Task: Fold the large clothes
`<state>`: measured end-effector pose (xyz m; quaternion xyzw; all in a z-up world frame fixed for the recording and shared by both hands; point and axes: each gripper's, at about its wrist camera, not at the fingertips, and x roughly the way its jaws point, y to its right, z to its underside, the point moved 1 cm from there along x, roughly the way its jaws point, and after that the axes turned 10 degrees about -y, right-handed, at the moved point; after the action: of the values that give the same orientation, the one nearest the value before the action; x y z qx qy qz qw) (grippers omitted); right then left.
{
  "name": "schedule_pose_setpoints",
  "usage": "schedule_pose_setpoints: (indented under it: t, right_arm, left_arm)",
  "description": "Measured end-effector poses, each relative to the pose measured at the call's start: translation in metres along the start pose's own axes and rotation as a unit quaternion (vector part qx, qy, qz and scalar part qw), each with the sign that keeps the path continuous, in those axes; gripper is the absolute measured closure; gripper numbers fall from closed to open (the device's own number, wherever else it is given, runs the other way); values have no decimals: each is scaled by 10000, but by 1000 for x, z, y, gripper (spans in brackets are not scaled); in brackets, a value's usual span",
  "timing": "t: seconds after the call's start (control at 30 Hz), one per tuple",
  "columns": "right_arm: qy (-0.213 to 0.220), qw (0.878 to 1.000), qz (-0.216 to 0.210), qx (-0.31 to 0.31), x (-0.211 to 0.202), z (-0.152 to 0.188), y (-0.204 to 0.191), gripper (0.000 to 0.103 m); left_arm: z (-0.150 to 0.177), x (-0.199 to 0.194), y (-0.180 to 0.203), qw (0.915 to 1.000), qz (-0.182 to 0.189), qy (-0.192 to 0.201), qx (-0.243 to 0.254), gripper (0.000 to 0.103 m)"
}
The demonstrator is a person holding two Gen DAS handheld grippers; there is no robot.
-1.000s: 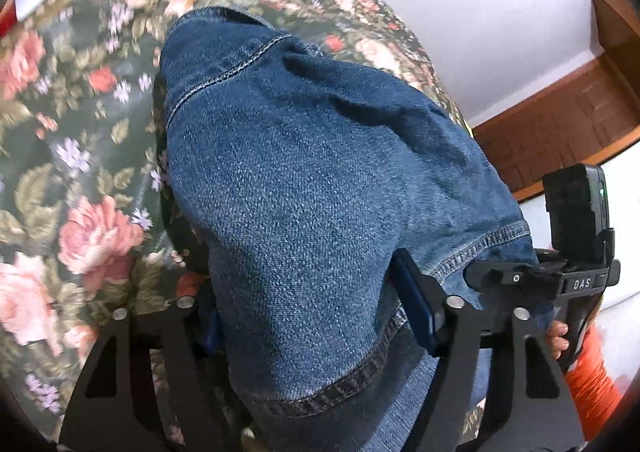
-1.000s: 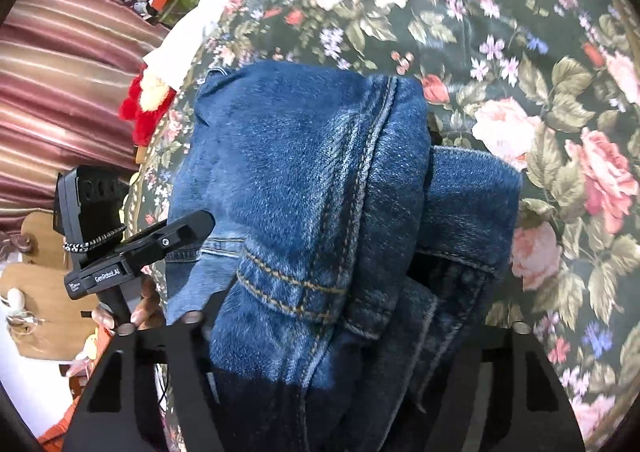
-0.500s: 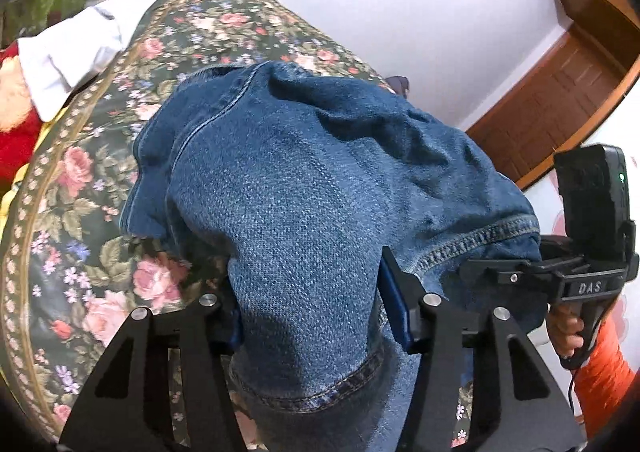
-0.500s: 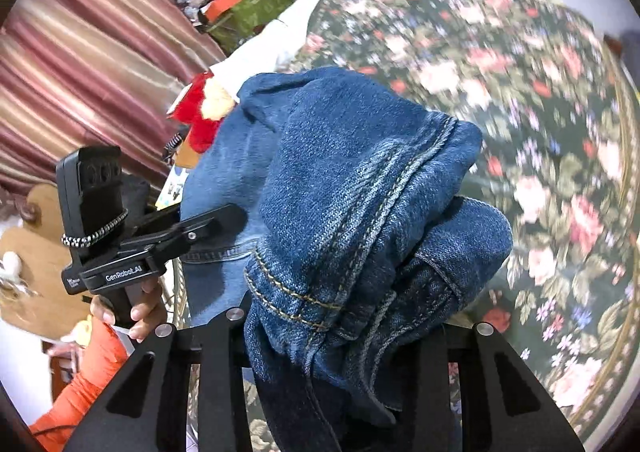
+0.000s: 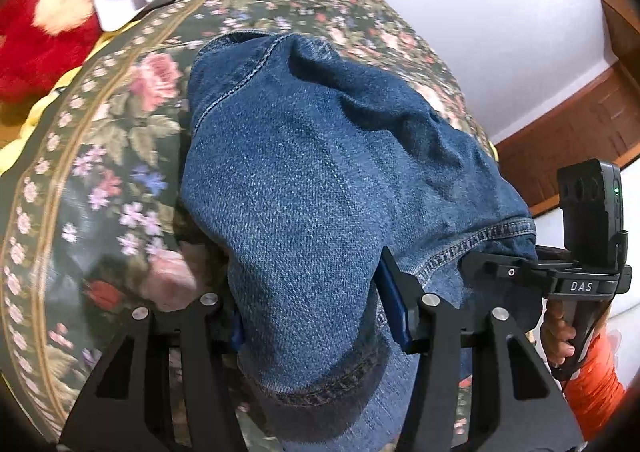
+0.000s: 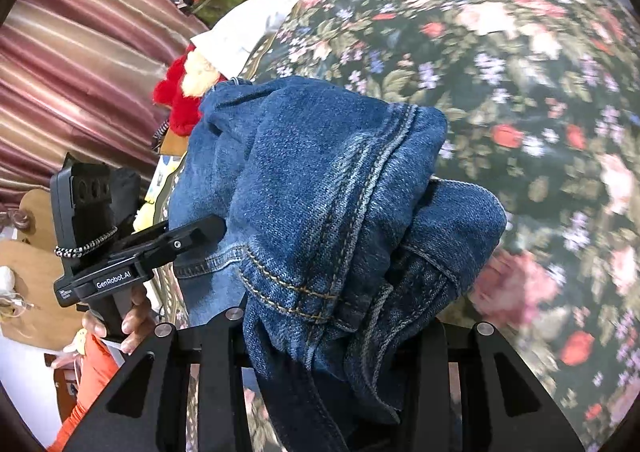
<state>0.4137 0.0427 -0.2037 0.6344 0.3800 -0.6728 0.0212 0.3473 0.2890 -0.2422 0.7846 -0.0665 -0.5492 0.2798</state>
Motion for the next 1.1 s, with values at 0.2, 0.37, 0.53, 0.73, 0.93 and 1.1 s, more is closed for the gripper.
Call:
schedule_pose_setpoints:
  t: [0.2,0.37,0.53,0.73,0.93,1.1]
  right_arm:
    - [-141,9971,656,-355,36,-19,-1,32]
    - [-540,9974,401,-270,52,-30,18,14]
    - [-1011,9939,-441,79,79,-35,39,9]
    - [-905,9946,-509,-19,81,-29,33,22]
    - [-653,9973,-348,-14,66,-16,14,49]
    - [-462,9975,-530,31,54,7,-10,53]
  left_arm:
    - [4,11,-25,9998,-23,-44,-167,46]
    - [15,14,-37,9996,81,63,-245,40]
    - [34,15,-37,9997,103,115,-215,36]
    - [38,13,-32,9999,-66,68,-115,36]
    - [13,-9,-13,9995,-187,227,88,49]
    - [14,-42,-1,9967,-488,351,544,50]
